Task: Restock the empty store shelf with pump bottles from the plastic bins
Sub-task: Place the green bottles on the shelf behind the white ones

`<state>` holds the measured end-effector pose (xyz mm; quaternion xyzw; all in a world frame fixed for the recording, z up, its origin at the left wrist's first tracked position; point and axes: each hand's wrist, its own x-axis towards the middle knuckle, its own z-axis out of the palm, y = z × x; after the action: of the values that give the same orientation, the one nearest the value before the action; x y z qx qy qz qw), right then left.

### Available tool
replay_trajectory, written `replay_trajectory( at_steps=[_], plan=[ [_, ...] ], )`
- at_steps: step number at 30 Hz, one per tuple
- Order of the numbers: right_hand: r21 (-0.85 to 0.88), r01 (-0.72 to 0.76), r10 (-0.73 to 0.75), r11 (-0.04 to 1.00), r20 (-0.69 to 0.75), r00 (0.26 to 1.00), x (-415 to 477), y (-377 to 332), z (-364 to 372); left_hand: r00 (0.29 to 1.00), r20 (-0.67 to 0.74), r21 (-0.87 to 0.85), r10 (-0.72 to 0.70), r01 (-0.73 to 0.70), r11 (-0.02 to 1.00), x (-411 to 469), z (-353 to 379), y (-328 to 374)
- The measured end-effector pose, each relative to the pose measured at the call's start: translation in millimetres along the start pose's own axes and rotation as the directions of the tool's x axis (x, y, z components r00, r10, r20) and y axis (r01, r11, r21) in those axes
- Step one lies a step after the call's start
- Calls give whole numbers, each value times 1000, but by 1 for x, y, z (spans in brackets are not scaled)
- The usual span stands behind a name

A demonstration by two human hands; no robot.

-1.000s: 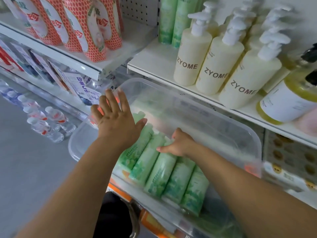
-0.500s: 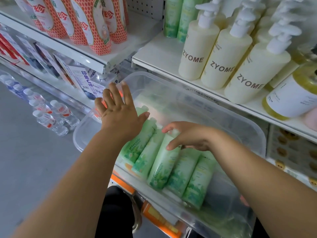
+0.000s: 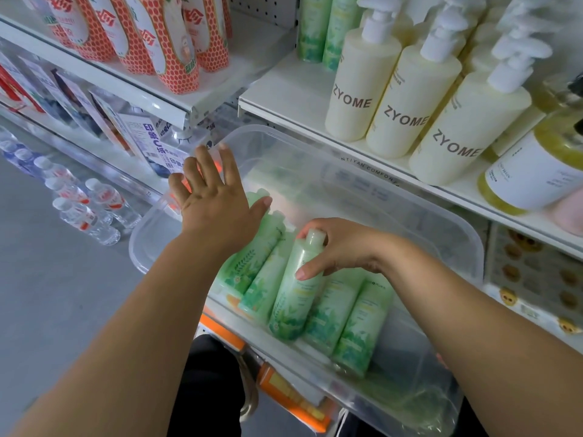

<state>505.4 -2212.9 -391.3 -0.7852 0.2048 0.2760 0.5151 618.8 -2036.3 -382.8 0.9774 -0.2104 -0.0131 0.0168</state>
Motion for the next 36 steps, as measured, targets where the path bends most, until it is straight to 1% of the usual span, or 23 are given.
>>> replay_trajectory(
  at_steps=[3, 5, 7, 9, 10, 13, 15, 18, 20, 24, 28, 30, 33, 36],
  plan=[
    [-86, 45, -52, 995, -78, 996, -4, -7, 5, 997, -77, -40, 1, -4, 999, -3, -8, 0],
    [-115, 87, -102, 990, -136, 985, -7, -13, 8, 990, -137, -129, -21, 3, 992, -3, -14, -4],
    [-87, 134, -148, 987, -193, 970, -13, -22, 10, 981, -182, -227, -63, 21, 974, -1, -19, -8],
    [-28, 173, -174, 984, -270, 947, -21, -30, 10, 975, -201, -267, -100, 43, 963, 2, -21, -9],
    [-30, 183, -183, 983, -325, 928, -26, -36, 9, 974, -199, -277, -112, 54, 959, 3, -22, -8],
    [-44, 214, -205, 976, -521, 829, -40, -52, 9, 967, -192, -366, -166, 86, 927, 6, -26, -9],
    [-8, 306, -245, 952, -620, 745, -47, -64, 9, 956, -172, -464, -238, 135, 875, 8, -31, -18],
    [-66, 423, -341, 904, -709, 618, -56, -84, 6, 925, -132, -573, -356, 222, 789, 9, -31, -36],
    [-141, 454, -399, 880, -738, 544, -58, -100, 1, 927, -121, -607, -356, 214, 765, 8, -29, -40],
    [-292, 428, -476, 856, -769, 427, -55, -140, -14, 945, -69, -582, -320, 222, 782, 6, -31, -35],
    [-404, 356, -523, 843, -771, 364, -45, -185, -40, 947, -47, -622, -318, 222, 751, 9, -31, -37],
    [-423, 314, -519, 850, -777, 357, -37, -207, -55, 946, -38, -638, -322, 225, 736, 9, -32, -37],
    [-424, 238, -486, 874, -785, 385, -15, -231, -81, 944, -66, -670, -324, 200, 715, 10, -35, -35],
    [-450, 164, -476, 878, -782, 402, 8, -247, -100, 949, -96, -672, -299, 159, 724, 10, -37, -33]
  ],
)
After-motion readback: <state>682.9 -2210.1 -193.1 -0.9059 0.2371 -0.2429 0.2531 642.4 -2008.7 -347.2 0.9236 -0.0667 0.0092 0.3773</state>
